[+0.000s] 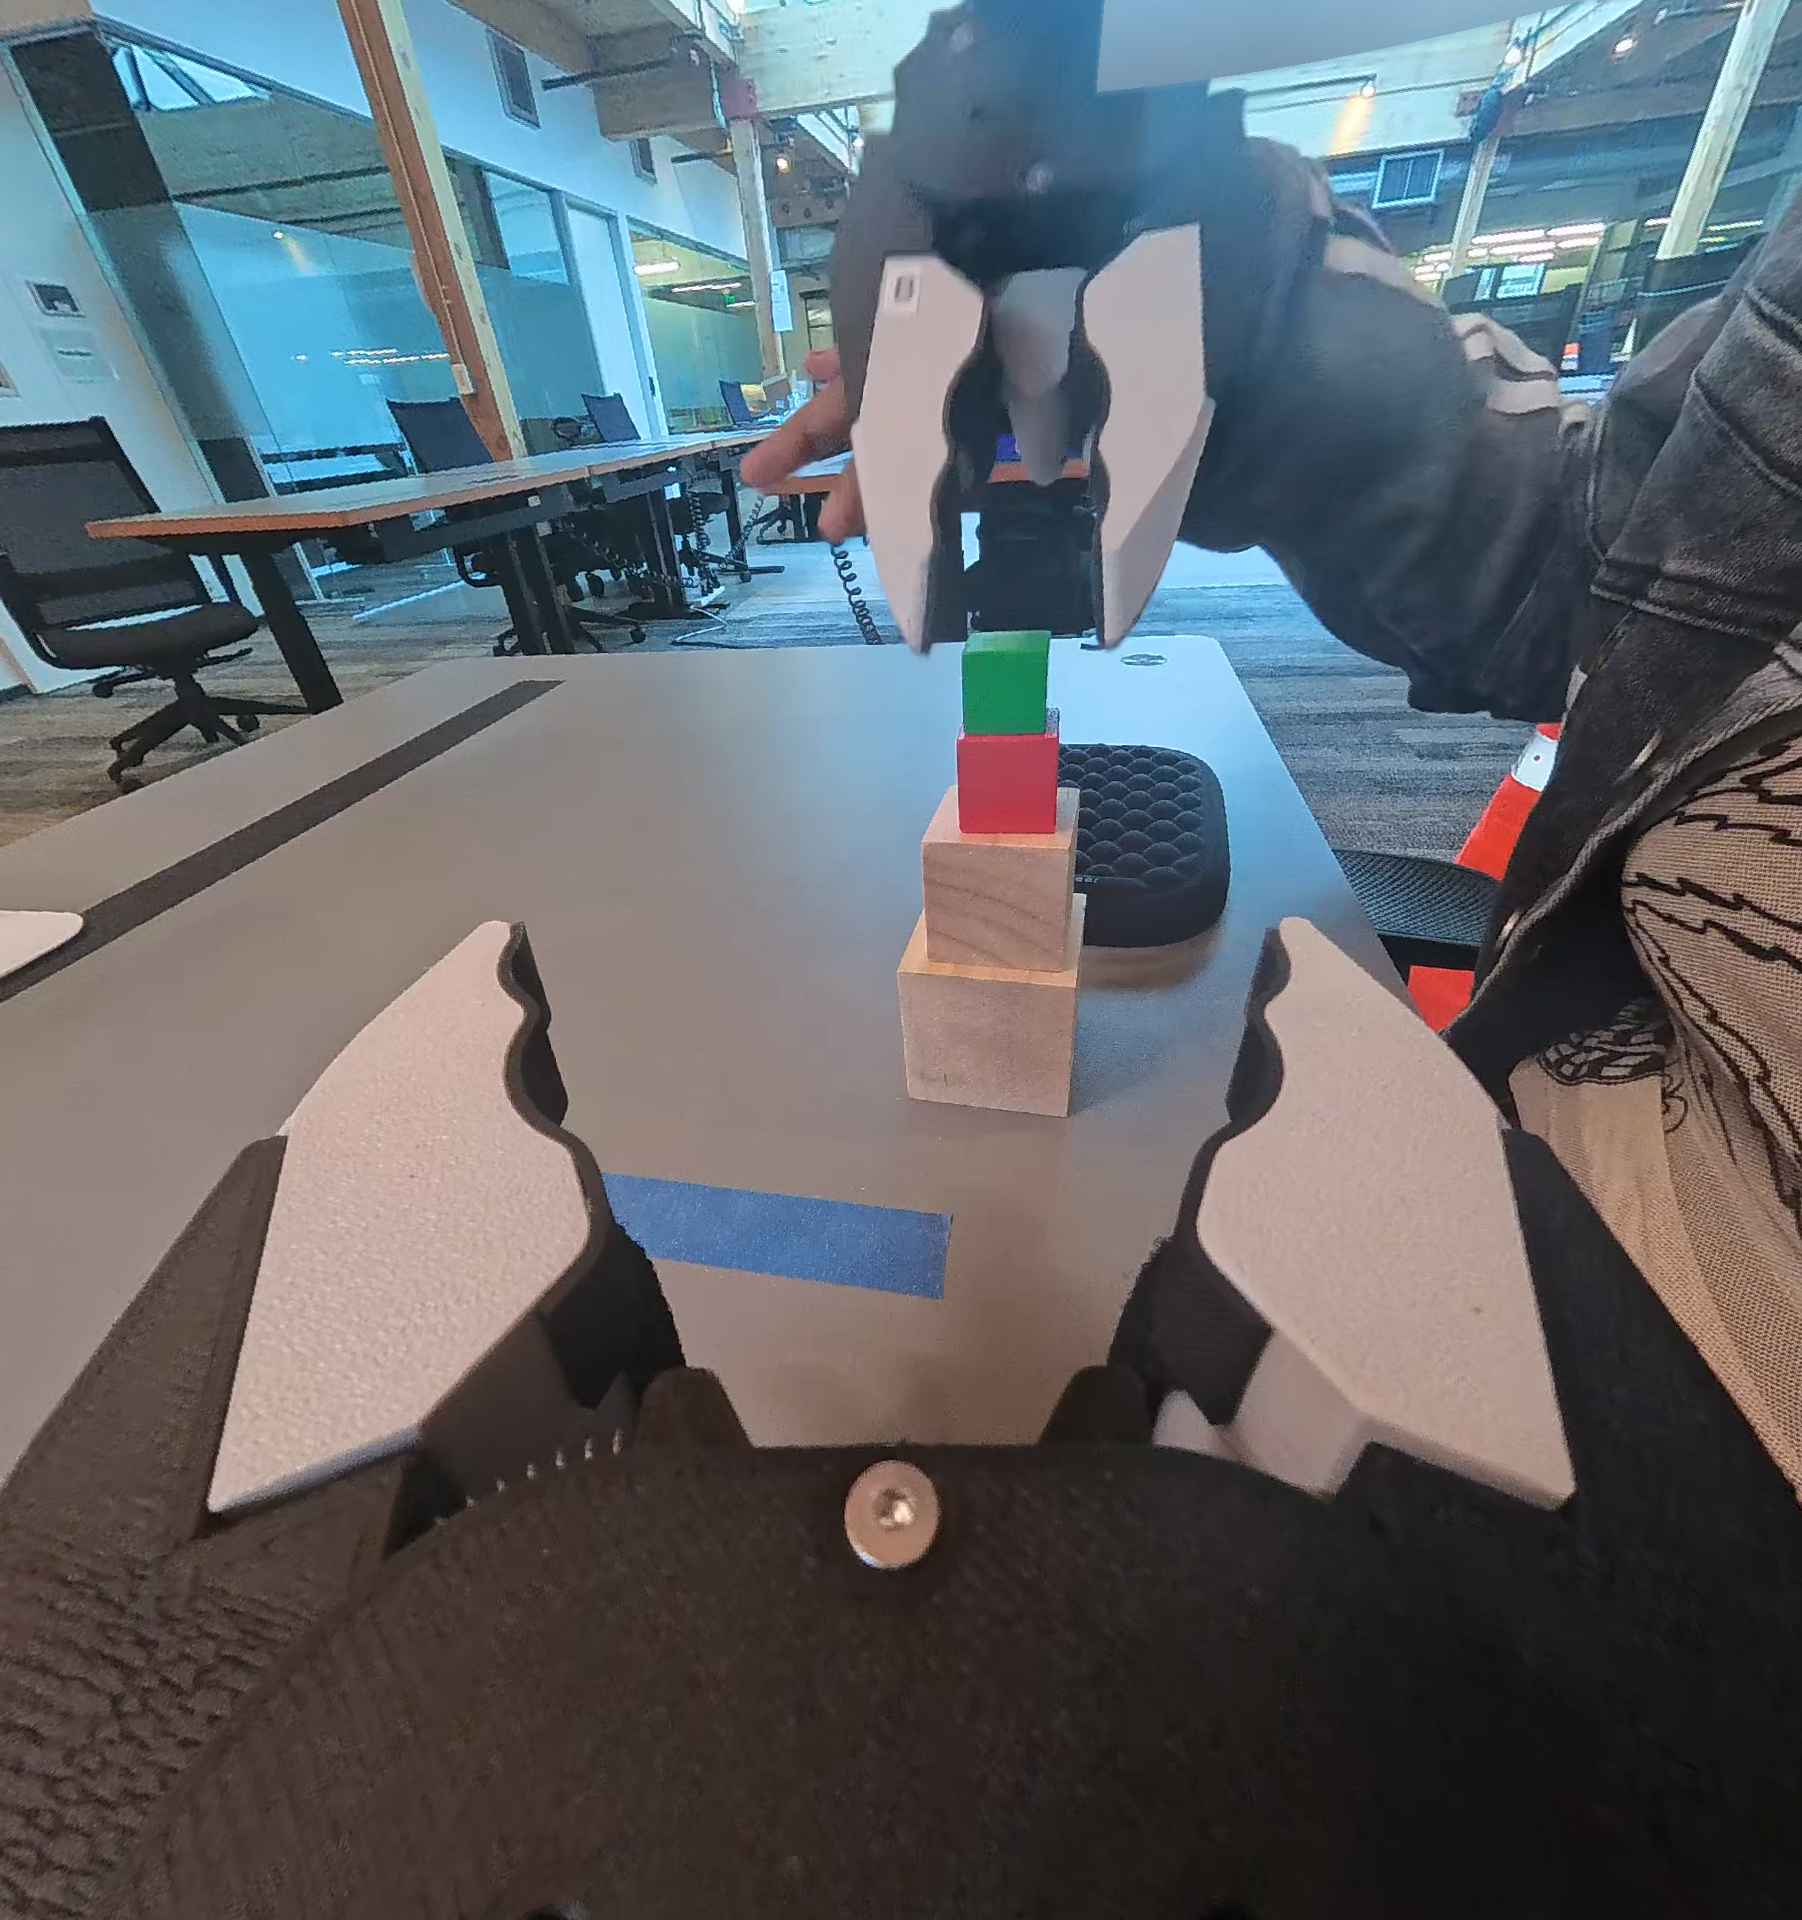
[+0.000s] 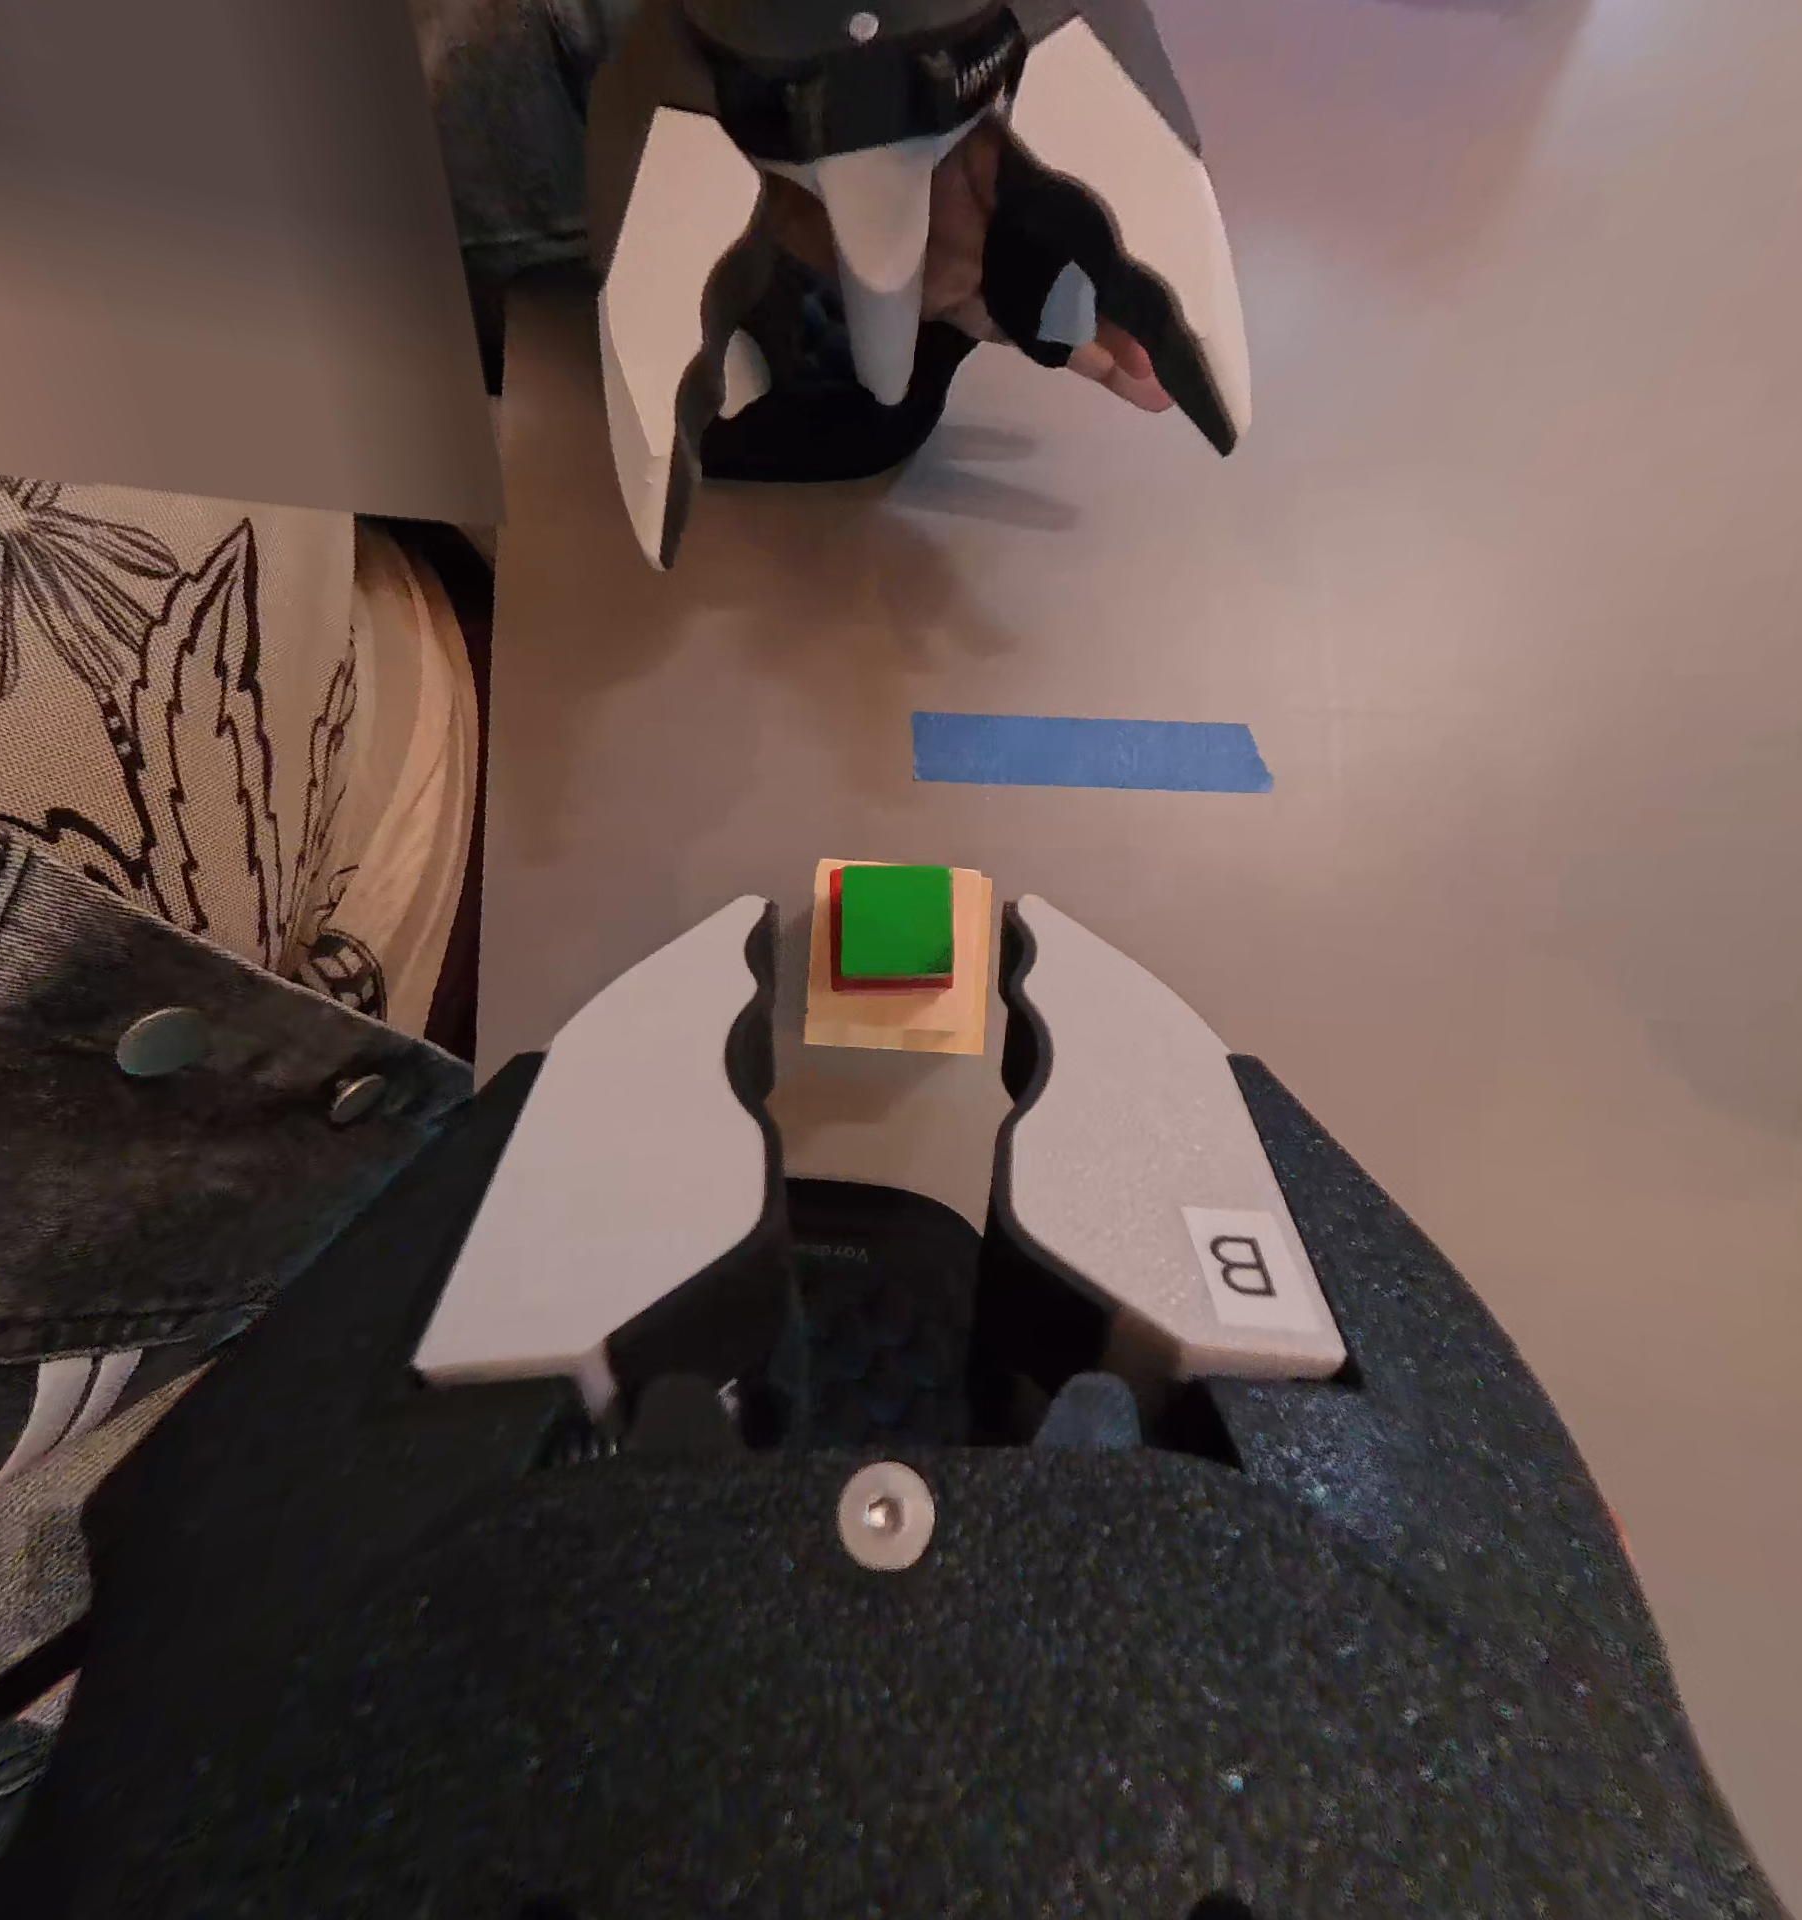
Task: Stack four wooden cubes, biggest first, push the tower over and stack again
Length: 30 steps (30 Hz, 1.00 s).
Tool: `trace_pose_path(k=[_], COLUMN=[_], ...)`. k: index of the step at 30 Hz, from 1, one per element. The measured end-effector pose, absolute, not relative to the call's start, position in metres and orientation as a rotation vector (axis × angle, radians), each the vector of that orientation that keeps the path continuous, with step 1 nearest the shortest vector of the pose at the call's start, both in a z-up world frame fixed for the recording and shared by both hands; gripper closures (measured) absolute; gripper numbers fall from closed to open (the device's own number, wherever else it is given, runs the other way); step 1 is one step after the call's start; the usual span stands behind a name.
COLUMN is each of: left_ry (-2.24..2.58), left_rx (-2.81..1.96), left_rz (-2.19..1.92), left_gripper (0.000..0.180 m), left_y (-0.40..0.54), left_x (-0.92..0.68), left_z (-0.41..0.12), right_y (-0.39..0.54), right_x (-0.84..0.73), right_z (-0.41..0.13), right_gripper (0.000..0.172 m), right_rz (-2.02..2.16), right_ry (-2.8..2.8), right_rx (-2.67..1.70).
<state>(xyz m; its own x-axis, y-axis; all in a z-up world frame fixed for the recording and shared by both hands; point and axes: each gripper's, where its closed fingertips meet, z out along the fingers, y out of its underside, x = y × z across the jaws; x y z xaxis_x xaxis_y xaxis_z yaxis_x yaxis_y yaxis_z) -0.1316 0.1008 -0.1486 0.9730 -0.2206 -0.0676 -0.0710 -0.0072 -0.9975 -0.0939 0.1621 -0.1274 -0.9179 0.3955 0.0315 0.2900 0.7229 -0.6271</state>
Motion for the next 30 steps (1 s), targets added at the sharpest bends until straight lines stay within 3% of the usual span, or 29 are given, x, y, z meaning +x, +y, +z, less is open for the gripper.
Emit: trace_pose_path(k=[2,5,6,15,30], left_ry=[0.230,0.231,0.230,0.240,0.223], left_rx=[-1.579,-1.579,-1.579,-1.589,-1.582], left_rz=[-0.119,-0.119,-0.119,-0.111,-0.123], left_gripper=[0.055,0.055,0.055,0.055,0.055], left_y=[0.101,0.101,0.101,0.102,0.101], left_x=[-0.132,-0.132,-0.132,-0.130,-0.132], left_z=[-0.149,-0.149,-0.149,-0.150,-0.149], right_y=[0.167,0.175,0.177,0.161,0.154], right_x=[-0.093,-0.084,-0.079,-0.048,-0.102], right_z=[-0.122,-0.120,-0.124,-0.184,-0.183], right_gripper=[0.136,0.170,0.172,0.172,0.172], right_rz=[0.940,0.879,0.839,0.783,0.827], right_ry=[-2.714,-2.663,-2.654,-2.695,-2.503], right_rx=[-0.589,-0.691,-0.727,-0.941,-0.962])
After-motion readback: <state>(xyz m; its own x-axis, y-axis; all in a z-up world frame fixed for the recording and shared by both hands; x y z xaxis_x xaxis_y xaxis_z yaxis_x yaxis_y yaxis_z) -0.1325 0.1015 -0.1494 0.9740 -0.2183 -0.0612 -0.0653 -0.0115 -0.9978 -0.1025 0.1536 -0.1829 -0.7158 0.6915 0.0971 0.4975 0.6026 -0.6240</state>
